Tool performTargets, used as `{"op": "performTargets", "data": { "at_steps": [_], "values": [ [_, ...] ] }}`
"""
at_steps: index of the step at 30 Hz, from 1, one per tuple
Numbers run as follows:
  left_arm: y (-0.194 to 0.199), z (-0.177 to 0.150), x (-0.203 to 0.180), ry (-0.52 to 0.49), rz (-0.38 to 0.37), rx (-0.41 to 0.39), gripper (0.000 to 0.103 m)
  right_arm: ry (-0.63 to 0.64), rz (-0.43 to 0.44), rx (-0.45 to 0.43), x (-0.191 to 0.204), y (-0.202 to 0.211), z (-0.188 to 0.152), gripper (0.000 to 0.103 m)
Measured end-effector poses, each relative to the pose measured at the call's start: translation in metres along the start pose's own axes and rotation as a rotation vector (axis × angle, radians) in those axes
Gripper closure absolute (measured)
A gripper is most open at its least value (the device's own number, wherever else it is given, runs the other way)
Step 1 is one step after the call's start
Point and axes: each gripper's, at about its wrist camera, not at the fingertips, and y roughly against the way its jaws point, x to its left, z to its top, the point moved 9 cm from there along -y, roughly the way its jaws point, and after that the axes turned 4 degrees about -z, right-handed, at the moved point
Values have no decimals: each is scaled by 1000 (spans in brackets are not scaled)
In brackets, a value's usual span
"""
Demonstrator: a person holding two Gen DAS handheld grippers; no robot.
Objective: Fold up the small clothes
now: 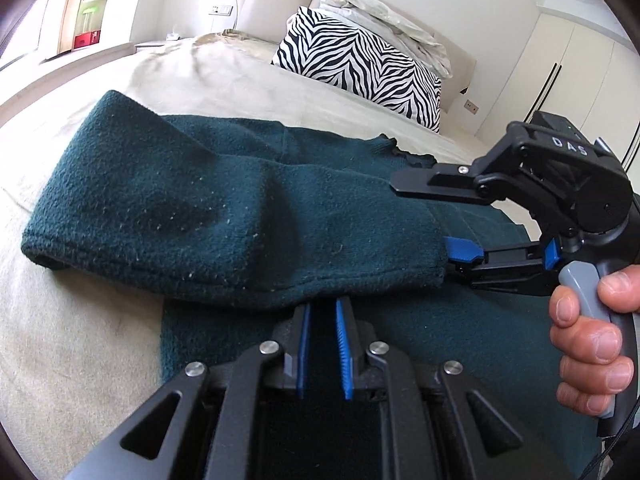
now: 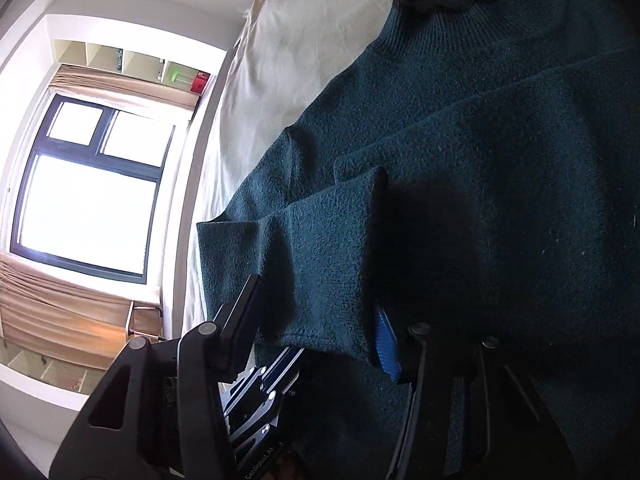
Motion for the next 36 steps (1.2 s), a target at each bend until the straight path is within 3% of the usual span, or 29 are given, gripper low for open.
{"op": "performTargets", "data": {
  "at_steps": [4, 5, 14, 23, 29, 36],
  "values": [
    [0, 1, 0, 2, -6, 0, 88, 62, -96, -5, -5, -5, 3, 88],
    [1, 1, 1, 3, -8, -2, 88, 83, -115, -14, -6, -3, 3, 92],
    [5, 4, 0, 0, -18, -21, 80, 123, -186, -214, -19, 90, 31, 95],
    [7, 5, -2, 1, -24, -44, 76, 3, -290, -276, -108, 170, 45, 95],
    [12, 5, 0, 20, -38, -70, 76, -31, -328, -281, -144, 183, 41, 95],
    [24, 7, 9, 78, -77, -102, 76, -88, -311, -268, -164, 165, 41, 95]
  ]
}}
